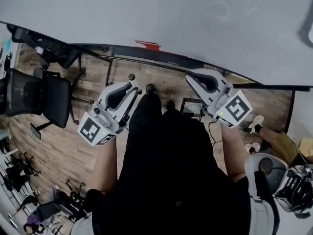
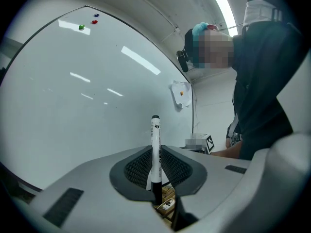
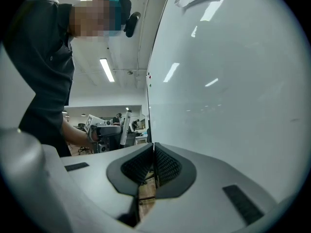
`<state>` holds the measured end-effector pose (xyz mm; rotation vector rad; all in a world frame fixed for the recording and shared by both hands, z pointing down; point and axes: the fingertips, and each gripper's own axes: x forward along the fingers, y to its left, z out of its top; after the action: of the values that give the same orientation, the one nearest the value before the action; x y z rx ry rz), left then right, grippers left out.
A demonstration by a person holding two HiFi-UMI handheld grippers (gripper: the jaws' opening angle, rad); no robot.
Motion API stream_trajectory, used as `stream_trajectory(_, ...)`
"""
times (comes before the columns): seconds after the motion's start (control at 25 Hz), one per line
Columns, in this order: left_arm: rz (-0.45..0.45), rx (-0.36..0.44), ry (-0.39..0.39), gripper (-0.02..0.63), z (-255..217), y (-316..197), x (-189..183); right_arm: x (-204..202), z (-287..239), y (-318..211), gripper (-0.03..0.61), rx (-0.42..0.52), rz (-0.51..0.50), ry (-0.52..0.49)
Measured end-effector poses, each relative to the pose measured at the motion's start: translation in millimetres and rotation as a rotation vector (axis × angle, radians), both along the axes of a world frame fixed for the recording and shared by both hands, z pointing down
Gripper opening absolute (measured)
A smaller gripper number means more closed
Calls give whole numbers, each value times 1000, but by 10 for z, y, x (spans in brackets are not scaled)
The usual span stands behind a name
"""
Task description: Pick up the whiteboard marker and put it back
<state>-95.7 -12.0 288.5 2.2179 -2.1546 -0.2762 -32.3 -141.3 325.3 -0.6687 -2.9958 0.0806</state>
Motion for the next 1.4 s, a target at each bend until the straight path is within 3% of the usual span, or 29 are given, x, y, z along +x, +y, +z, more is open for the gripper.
stream_trajectory(0.2, 4, -20, 11, 67, 105, -52, -94, -72, -9, -82, 20, -11, 20, -2)
stream_trajectory(0.56, 29, -105, -64, 67, 209, -244, -389, -74, -35, -263, 20, -2, 85, 11)
stream_trajectory(0.88, 175, -236, -270, 67, 359, -616, -400, 9, 2, -482, 20, -12, 187, 35)
stream_trajectory(1.04, 301, -395, -515, 67, 634, -740, -366, 25, 57, -535, 20, 2, 222, 51)
stream_trajectory(1.08, 319, -417, -544, 67, 688, -774, -364, 30, 70, -547, 20, -1, 232, 52)
stream_trajectory(1.28, 362, -493, -627, 67, 935, -940, -358, 14, 38, -591, 20, -49, 287, 39)
stream_trajectory(1.4, 361, -516, -634, 67, 1084, -1022, -407, 28, 73, -582, 20, -38, 291, 52)
